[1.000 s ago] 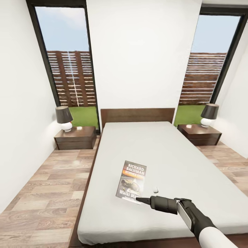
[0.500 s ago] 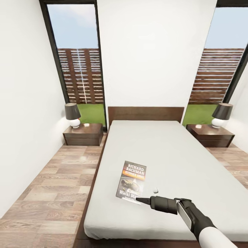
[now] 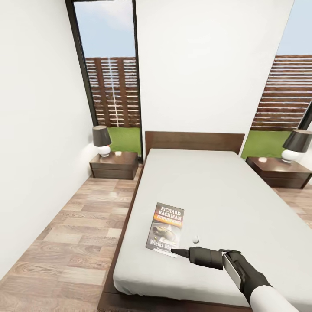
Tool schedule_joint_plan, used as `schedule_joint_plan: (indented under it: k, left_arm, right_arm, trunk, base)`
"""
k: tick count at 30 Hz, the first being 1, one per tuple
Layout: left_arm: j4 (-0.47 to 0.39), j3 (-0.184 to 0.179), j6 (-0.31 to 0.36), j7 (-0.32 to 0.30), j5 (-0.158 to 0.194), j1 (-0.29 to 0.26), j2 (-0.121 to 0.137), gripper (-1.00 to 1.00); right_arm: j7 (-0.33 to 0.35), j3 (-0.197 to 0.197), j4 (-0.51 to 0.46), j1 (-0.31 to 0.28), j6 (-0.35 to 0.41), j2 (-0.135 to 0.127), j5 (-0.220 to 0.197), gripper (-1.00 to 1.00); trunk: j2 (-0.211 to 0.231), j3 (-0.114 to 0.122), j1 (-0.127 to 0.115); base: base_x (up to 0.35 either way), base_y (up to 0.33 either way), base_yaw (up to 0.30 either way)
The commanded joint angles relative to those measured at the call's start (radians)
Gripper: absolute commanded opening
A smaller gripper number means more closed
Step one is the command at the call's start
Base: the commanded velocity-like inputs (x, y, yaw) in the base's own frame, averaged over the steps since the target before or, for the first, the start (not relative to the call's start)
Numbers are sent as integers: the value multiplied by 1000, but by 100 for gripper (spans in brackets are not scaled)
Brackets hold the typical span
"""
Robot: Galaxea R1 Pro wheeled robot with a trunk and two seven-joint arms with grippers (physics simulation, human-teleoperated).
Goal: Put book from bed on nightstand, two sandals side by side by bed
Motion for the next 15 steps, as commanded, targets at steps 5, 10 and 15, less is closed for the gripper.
schedule_joint_plan:
  k: [5, 10, 15]
  left_arm:
    - [1, -1, -4, 0, 8, -1, 0, 100]
    - [1, -1, -4, 0, 8, -1, 0, 100]
    - [1, -1, -4, -1, 8, -1, -2, 100]
  right_arm:
    - [-1, 6, -1, -1, 9, -2, -10, -100]
    - [0, 6, -1, -1, 9, -2, -9, -100]
    - [0, 6, -1, -1, 8, -3, -9, -100]
  trunk:
    - [-2, -9, 1]
    - [-2, -15, 1]
    - [-2, -22, 1]
  base:
    - [0, 0, 160]
    - [0, 0, 160]
    - [0, 0, 160]
